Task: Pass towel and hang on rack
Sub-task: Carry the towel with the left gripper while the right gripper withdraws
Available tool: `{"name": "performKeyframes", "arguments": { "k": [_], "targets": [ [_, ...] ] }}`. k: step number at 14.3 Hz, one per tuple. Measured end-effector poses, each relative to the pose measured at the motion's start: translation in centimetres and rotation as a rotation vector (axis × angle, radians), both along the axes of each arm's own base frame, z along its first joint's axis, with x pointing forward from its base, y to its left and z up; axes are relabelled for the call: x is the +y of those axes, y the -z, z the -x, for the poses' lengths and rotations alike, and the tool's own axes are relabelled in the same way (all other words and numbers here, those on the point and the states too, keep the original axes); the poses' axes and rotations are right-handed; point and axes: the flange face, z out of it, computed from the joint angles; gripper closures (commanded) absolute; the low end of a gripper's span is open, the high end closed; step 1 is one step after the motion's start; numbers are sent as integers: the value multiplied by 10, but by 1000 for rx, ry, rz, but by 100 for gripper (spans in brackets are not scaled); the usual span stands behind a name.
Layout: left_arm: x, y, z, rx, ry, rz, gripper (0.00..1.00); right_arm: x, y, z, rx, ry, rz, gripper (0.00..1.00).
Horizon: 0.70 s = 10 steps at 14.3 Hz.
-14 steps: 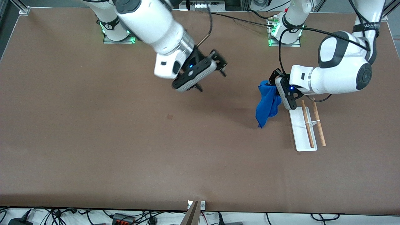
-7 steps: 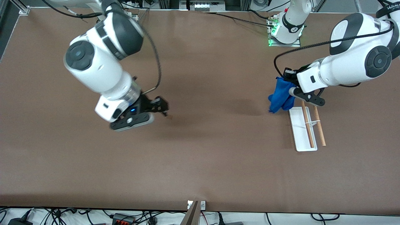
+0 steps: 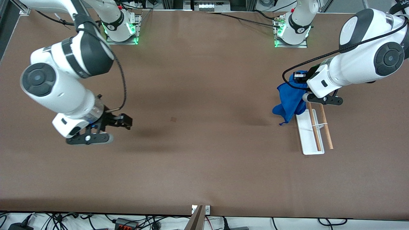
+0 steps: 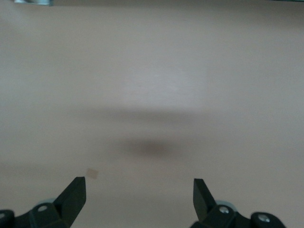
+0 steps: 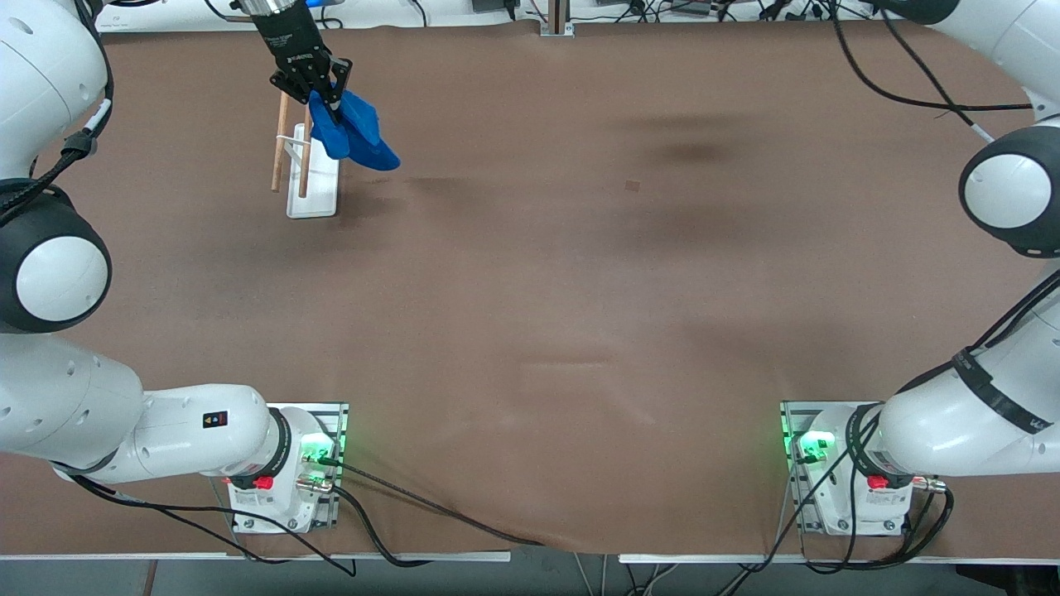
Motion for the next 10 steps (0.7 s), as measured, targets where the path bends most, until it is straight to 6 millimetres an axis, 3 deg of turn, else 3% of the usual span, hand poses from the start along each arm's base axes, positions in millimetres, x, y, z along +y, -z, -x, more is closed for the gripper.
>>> {"name": "performKeyframes", "arguments": {
  "k": [5,10],
  "targets": [
    [-4,-1,1,14,-87,-33,100,-108,-11,-7,42,144,86,0],
    [1,0,-2,6,-101,-33,100,-185,-58,8,17,91,94,0]
  ]
}}
